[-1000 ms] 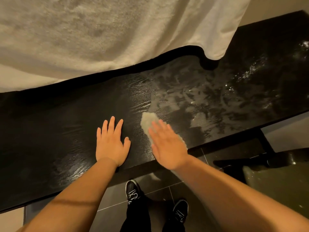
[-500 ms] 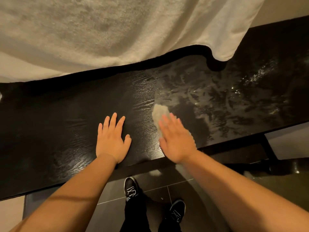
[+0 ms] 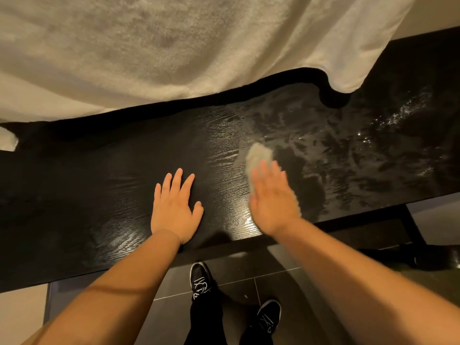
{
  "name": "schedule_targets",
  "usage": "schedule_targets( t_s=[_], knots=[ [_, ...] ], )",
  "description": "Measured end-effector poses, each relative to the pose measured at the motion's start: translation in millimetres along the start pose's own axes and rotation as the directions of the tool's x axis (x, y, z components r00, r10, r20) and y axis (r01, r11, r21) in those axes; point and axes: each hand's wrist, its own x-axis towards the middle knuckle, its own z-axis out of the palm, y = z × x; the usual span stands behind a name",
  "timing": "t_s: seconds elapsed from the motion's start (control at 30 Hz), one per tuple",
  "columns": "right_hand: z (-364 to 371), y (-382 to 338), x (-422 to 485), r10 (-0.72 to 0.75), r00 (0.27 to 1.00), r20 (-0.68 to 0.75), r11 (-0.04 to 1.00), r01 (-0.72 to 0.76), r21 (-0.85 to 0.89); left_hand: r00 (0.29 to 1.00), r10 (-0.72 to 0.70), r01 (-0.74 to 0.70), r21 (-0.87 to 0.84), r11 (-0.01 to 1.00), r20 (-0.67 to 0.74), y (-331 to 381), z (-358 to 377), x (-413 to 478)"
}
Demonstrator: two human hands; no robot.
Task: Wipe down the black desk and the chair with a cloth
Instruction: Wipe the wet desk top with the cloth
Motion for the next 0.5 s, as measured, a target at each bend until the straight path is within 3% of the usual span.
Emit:
schedule_targets(
  t_s=[0.1,0.2,0.27,0.37,0.5],
  knots=[
    [11.6,-30.8,-11.7,-0.292,0.952,0.093,0.957,0.29,0.034,1.0,0.001,-0.001,0.007,1.0,0.005,-0.1,0.8,0.3],
    [7.9,0.2,2.5,-0.412,0.904,0.112,0.911,0.413,0.021,1.0,0.004,-0.005,0.011,1.0,0.004,-0.7,1.9,0.3],
    [0.6,35.5,16.6,-0.316,0.944,0.095,0.946,0.32,-0.04,1.0,0.005,-0.005,0.005,1.0,0.002,-1.3,2.4,0.1],
    [-14.7,74.5,26.7,-0.042,0.998,0.053,0.998,0.045,-0.04,1.0,0.007,-0.007,-0.001,1.0,-0.002,-1.3,2.3,0.3],
    [-11.8,42.3,25.4,0.107,0.994,-0.002,0.994,-0.107,0.0,1.0,0.006,-0.006,-0.006,1.0,0.004,-1.6,2.5,0.4]
  ],
)
